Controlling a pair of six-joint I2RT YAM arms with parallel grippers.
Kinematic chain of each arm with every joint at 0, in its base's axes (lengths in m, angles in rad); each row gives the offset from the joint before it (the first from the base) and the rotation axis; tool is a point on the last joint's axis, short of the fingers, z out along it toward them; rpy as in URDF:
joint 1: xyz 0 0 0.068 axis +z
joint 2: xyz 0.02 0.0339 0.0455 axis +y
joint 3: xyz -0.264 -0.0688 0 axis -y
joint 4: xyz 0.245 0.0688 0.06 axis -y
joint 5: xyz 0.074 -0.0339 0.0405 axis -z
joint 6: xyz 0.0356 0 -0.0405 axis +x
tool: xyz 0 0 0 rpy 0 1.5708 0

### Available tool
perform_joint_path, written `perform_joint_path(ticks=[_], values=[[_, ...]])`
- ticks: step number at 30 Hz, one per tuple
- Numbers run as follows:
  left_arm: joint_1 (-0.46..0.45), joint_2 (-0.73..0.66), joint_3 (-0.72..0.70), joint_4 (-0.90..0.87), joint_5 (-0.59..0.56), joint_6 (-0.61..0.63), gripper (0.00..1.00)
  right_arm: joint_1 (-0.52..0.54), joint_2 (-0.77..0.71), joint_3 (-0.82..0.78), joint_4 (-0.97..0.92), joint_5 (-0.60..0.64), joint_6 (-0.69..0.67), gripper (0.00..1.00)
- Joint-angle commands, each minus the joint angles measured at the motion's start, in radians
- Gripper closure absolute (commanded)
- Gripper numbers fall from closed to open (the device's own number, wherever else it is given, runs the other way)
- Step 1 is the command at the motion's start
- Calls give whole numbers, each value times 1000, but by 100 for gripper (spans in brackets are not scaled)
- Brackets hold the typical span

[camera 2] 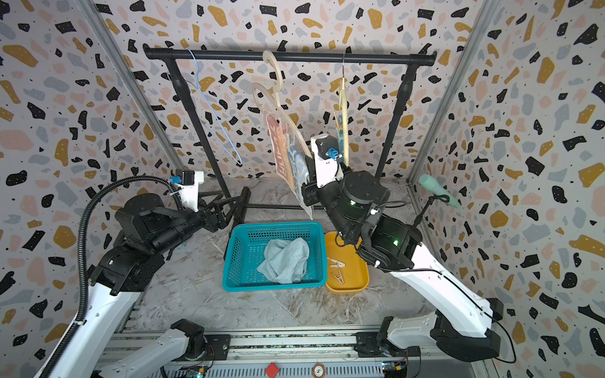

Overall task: Remove the clothespins securing towels to the hanger
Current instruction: Pick up the hanger from the clothesline.

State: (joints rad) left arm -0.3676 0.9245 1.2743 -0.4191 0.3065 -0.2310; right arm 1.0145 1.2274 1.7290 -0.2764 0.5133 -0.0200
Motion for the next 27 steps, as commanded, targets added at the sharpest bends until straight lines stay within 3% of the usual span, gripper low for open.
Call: perform_joint_path(ticks=[1,12,27], values=[[1,7,37,-28,75,33,26,-32,-75,-24,-12,-109,69,100],[1,49,101,-126,141,48,27,-196,-216,-182,-81,-416,151,100],[0,82,180,-196,157,67,27,-295,-284,-228,-182,-637,170,100]])
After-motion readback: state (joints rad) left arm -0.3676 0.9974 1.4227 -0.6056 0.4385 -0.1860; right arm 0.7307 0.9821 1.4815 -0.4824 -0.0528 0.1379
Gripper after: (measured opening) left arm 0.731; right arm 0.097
